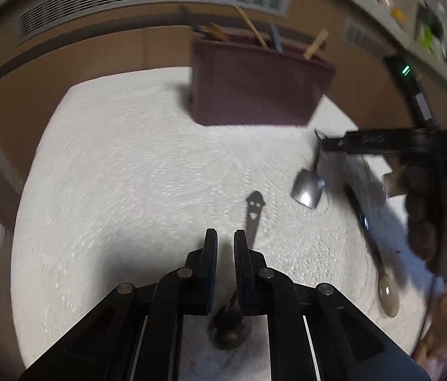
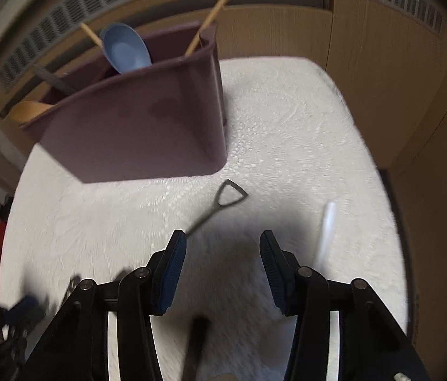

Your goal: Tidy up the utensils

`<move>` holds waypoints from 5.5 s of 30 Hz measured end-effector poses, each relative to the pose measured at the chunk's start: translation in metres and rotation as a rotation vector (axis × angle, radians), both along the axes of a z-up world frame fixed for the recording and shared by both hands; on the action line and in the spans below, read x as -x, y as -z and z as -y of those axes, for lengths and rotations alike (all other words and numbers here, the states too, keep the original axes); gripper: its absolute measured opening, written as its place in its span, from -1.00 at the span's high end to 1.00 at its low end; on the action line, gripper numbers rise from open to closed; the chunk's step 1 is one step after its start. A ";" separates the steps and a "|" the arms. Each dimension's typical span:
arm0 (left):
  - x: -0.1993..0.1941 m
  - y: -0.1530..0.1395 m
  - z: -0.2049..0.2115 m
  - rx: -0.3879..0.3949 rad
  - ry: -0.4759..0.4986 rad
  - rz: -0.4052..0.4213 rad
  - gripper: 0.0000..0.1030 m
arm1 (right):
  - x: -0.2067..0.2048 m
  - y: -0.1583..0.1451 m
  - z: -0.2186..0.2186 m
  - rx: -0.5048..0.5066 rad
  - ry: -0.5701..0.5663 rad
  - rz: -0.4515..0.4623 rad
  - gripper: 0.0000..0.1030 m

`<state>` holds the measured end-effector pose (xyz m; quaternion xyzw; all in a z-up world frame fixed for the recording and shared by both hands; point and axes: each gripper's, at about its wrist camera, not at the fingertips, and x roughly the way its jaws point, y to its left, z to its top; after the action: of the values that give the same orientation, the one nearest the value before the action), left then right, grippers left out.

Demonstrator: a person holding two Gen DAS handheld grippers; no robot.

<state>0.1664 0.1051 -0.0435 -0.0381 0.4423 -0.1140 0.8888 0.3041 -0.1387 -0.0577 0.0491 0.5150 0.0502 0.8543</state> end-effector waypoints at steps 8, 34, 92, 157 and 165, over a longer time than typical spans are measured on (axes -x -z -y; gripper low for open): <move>0.005 0.004 -0.017 0.047 0.031 -0.050 0.76 | -0.012 0.007 -0.070 0.147 -0.121 0.039 0.24; 0.007 0.009 0.002 0.085 0.042 -0.101 0.14 | 0.061 0.004 -0.042 0.219 -0.327 0.049 0.85; -0.068 -0.028 0.023 0.047 0.021 -0.025 0.68 | 0.093 -0.042 0.003 0.181 -0.632 0.227 -0.21; -0.048 -0.036 0.089 -0.031 -0.005 0.122 0.43 | 0.075 -0.093 0.031 -0.080 -0.243 0.301 0.43; -0.036 -0.112 0.060 0.103 0.001 0.292 0.43 | 0.074 -0.146 0.023 -0.105 -0.241 0.421 0.43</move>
<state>0.2021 0.0447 0.0682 -0.0664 0.3018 -0.1415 0.9405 0.2305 -0.1619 0.0887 0.0199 0.3245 0.1875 0.9269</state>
